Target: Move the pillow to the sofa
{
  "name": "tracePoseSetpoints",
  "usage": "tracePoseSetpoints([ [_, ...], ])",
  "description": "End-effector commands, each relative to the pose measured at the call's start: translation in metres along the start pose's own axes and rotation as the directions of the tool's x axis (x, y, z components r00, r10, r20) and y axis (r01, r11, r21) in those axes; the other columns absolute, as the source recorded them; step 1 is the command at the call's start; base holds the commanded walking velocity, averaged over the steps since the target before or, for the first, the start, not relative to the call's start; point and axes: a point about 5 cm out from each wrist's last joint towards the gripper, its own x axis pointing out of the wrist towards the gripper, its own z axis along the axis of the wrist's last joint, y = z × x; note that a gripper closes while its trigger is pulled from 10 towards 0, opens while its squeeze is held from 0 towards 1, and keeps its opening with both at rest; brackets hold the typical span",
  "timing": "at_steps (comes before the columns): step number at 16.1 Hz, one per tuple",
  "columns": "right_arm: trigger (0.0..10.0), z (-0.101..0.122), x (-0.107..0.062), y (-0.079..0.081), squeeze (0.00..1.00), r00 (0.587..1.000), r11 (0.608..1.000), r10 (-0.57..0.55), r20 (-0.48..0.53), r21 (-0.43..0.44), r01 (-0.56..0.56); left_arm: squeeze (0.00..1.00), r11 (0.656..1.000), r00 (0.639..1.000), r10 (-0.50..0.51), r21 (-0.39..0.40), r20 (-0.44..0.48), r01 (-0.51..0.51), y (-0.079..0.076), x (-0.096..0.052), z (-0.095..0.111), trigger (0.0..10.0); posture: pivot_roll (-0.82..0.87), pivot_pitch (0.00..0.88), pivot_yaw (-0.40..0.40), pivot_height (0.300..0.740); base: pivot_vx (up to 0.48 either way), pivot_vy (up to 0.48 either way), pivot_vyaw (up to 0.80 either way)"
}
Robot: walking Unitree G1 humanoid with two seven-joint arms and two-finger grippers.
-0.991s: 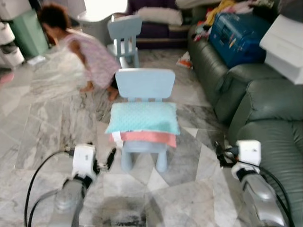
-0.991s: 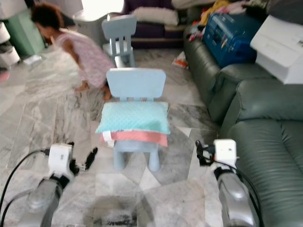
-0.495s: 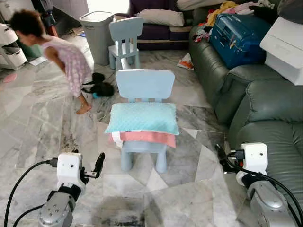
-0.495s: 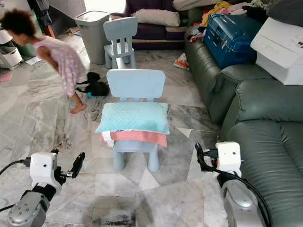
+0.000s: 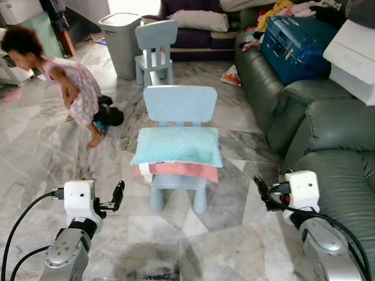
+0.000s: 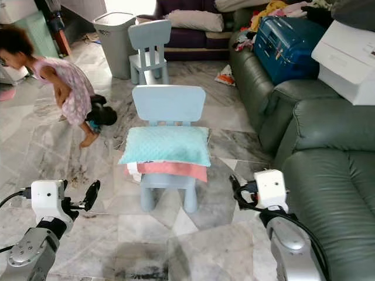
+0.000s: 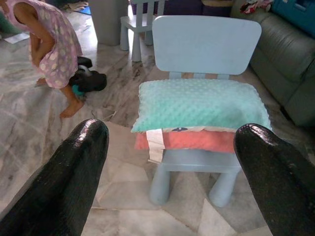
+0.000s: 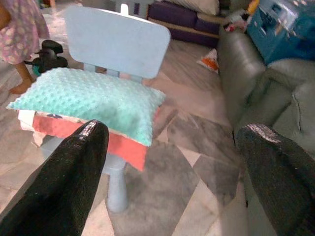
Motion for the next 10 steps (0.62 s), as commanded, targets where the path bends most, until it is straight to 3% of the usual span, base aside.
tracePoseSetpoints([
  [1, 10.0, 0.0097, 0.0018, 0.0018, 0.0, 0.999, 1.0, 0.011, 0.037, -0.012, -0.01, 0.0, 1.0, 1.0, 0.011, -0.005, 0.001, -0.011, 0.0018, 0.0006, 0.0022, 10.0, -0.1, 0.0, 0.002, 0.74, 0.349, 0.0, 0.0],
  [10, 10.0, 0.0128, 0.0039, 0.003, 0.0, 0.999, 1.0, 0.011, 0.046, -0.011, -0.011, 0.0, 1.0, 1.0, 0.014, -0.02, -0.018, -0.014, 0.0049, 0.0013, 0.0018, 10.0, -0.1, 0.0, 0.008, 0.74, 0.403, 0.0, 0.0],
])
